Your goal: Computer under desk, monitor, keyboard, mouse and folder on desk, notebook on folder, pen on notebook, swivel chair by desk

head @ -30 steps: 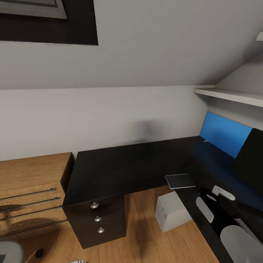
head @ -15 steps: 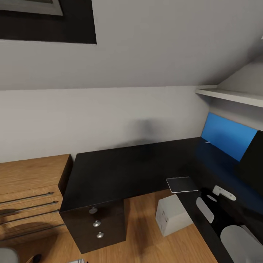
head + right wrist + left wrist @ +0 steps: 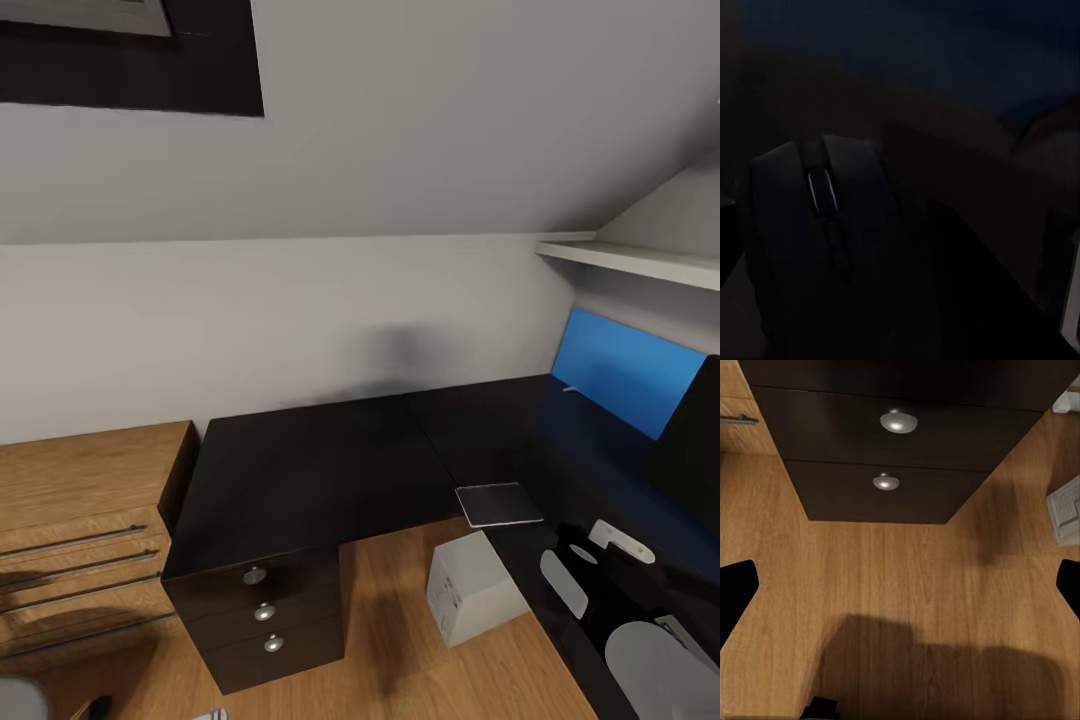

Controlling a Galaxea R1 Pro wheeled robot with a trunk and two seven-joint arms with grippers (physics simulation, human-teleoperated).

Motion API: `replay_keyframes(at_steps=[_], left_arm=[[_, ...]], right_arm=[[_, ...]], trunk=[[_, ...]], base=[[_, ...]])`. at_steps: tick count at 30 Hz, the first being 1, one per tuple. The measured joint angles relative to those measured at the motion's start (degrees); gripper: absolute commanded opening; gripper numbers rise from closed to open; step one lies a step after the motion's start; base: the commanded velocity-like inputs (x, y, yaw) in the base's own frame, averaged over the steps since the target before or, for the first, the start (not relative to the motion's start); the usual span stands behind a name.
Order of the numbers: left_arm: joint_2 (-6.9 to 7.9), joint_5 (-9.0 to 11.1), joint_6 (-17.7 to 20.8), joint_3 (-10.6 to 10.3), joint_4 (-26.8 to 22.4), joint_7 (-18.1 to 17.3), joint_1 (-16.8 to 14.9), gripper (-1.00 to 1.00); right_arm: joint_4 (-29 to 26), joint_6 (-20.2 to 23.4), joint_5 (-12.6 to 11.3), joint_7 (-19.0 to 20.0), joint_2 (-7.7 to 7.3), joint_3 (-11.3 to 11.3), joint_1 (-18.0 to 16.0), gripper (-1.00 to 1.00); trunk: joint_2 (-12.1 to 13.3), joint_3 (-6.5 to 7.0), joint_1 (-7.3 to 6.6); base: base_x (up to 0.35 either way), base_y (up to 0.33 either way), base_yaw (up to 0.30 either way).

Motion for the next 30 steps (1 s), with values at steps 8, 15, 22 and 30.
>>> replay_keyframes(at_steps=[8,15,22,30], left_arm=[[-0.08,0.09,0.0,-0.01,0.2,0.09,0.0,1.0],[-0.1,0.1,0.01,-0.09,0.29,0.09,0.0,1.0],[-0.09,0.17,0.07,-0.06,0.46,0.09,0.0,1.0],[-0.15,0.1,0.07,-0.17,0.48,0.09,0.0,1.0]], right_arm=[[0.04,0.07,0.02,-0.04,-0.08,0.0,0.0,-1.0],[0.03,0.07,0.08,-0.04,-0.08,0.0,0.0,-1.0],[0.04,0.36,0.08,-1.01,-0.25,0.0,0.0,-1.0],[0.04,0.41,0.17,-3.12,-0.29,0.09,-0.02,-1.0]], trunk=[[-3.21,-1.44,1.76],[-6.02,-2.7,3.3],[-8.83,-3.96,4.84],[-9.25,-4.14,5.06]], base=[[0.0,0.0,0.0],[0.0,0.0,0.0],[0.0,0.0,0.0],[0.0,0.0,0.0]])
